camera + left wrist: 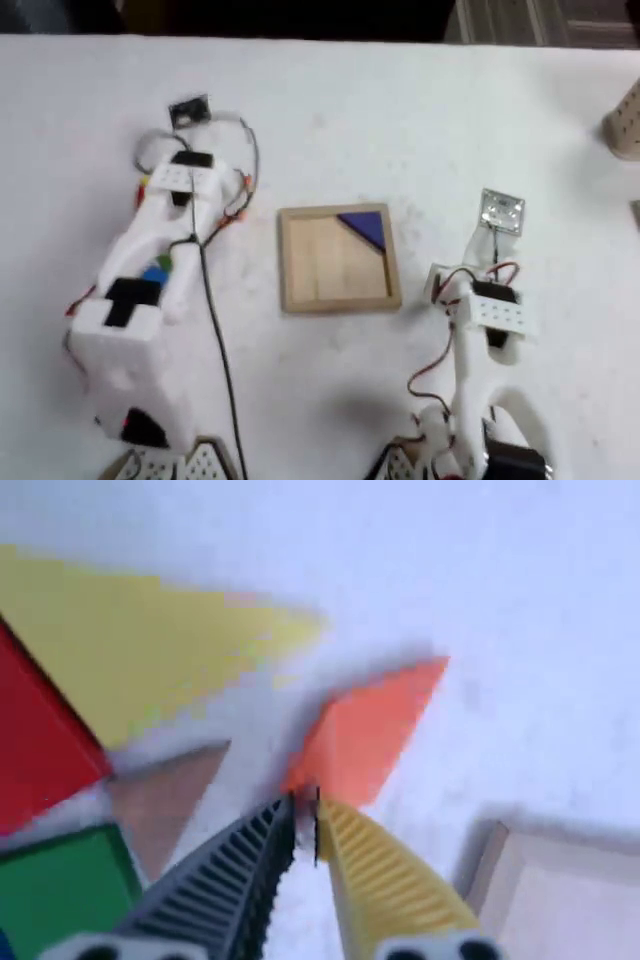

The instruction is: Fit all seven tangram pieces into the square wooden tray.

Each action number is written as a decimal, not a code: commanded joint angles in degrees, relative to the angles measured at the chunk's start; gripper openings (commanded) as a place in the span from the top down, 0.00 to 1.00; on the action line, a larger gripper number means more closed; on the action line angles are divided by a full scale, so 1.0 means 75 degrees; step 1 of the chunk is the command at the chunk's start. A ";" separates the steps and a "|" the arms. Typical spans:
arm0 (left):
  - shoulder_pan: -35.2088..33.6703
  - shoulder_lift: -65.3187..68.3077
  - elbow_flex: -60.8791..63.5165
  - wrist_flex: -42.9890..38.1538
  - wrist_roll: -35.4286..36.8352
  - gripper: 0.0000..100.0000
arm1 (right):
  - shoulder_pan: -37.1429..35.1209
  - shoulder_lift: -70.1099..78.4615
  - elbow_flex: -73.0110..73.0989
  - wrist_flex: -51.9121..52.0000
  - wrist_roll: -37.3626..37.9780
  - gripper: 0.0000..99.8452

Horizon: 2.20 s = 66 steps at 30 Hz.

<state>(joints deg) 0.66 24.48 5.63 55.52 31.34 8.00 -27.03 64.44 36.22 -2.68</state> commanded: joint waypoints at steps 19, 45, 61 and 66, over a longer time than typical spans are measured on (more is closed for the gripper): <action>0.0334 -0.1623 0.0258 0.0492 -0.1207 0.88 | -0.0053 -0.0217 -0.0035 -0.0064 0.0094 0.94; -0.0229 0.0287 -0.0774 -0.0035 -0.1711 0.65 | -0.0064 -0.0287 0.0082 -0.0111 0.0094 0.94; -0.0217 0.0932 -0.1571 0.0387 -0.2391 0.84 | -0.0064 -0.0287 0.0082 -0.0111 0.0094 0.94; -0.0217 0.0264 -0.1500 0.0996 -0.2344 0.86 | -0.0064 -0.0287 0.0082 -0.0111 0.0094 0.94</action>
<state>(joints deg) -0.66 31.16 -3.52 59.82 13.85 8.00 -27.03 65.32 36.22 -2.68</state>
